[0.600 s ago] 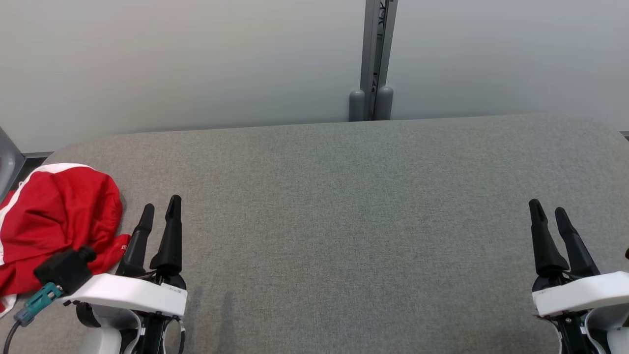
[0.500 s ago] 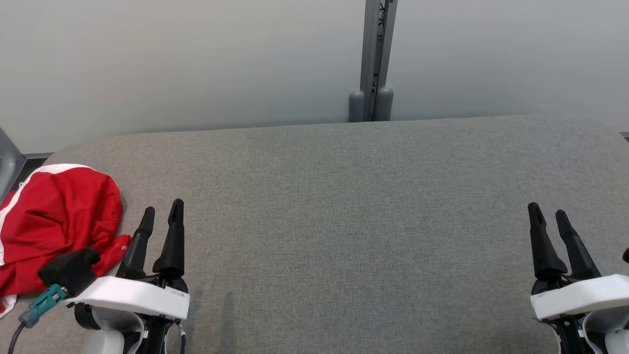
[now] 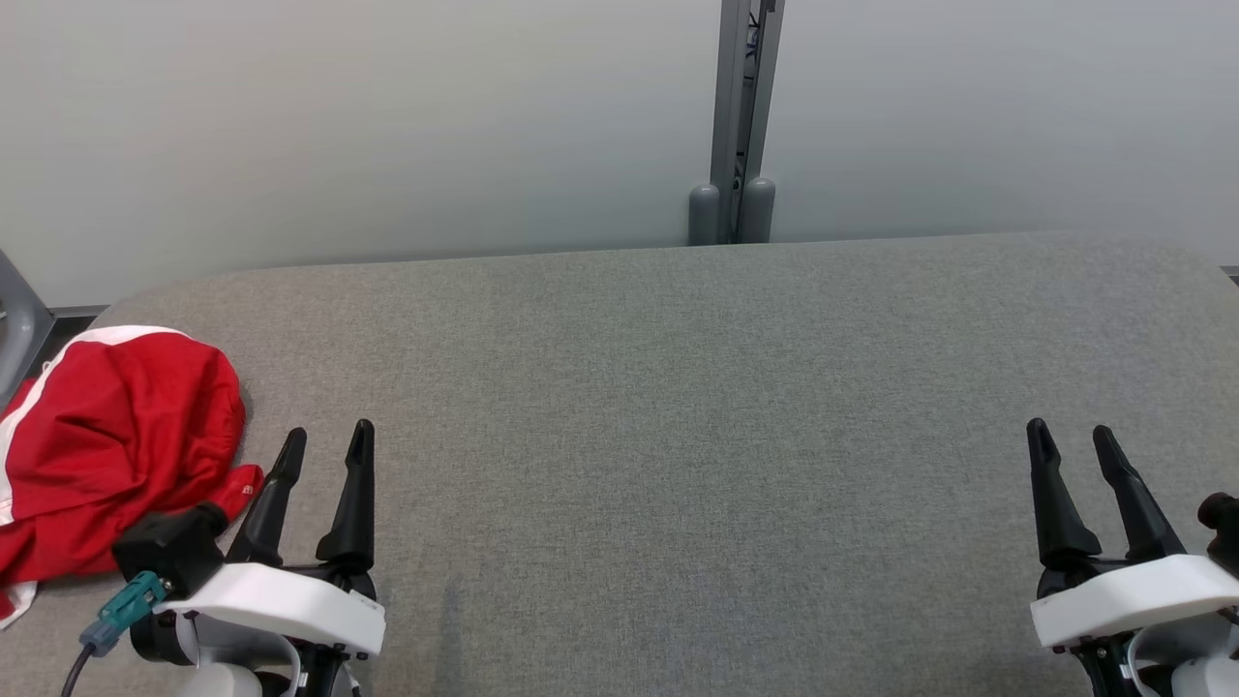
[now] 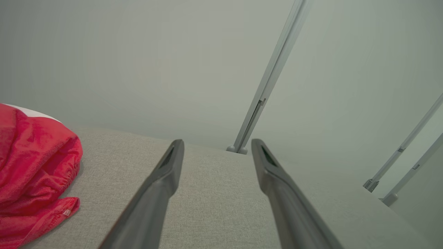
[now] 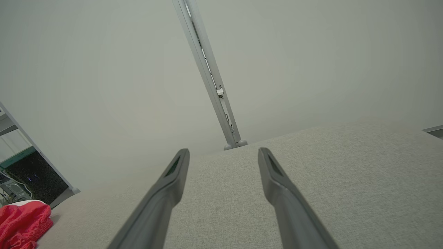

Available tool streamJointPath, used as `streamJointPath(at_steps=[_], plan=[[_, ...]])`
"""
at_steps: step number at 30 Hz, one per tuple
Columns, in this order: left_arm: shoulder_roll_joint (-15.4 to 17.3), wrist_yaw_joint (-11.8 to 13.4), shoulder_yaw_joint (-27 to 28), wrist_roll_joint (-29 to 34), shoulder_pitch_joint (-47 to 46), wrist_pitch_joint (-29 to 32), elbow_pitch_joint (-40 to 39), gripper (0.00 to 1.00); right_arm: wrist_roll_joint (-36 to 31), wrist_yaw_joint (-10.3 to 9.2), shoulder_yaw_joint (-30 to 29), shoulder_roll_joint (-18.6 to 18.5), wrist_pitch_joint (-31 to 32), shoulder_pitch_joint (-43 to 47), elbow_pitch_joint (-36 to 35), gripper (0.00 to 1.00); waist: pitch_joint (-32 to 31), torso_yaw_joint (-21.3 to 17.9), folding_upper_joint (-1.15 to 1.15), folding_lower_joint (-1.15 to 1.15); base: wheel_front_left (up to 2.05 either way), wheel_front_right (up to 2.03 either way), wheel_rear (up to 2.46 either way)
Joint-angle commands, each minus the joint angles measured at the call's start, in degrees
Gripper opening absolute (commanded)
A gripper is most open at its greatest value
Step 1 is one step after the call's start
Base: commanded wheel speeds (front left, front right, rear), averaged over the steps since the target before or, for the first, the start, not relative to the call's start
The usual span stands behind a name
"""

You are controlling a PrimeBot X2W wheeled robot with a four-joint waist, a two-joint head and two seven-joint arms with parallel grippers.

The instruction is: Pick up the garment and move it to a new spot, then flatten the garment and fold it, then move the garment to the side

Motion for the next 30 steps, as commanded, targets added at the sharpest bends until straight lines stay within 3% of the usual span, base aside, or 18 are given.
streamJointPath(at_steps=[1,30], plan=[[0.56,0.41,-0.12,1.8,-0.22,-0.54,-0.21,1.0,-1.75,0.1,0.02,-0.59,-0.64,-0.61,-0.18,1.0,-0.06,0.01,0.0,0.0,0.0,0.0,0.0],[0.86,1.83,-1.79,15.41,-0.28,-4.61,5.89,1.0,-15.18,0.12,0.8,-0.07,-4.74,-0.82,4.5,1.0,-0.8,0.34,0.0,0.0,0.0,0.0,0.0]])
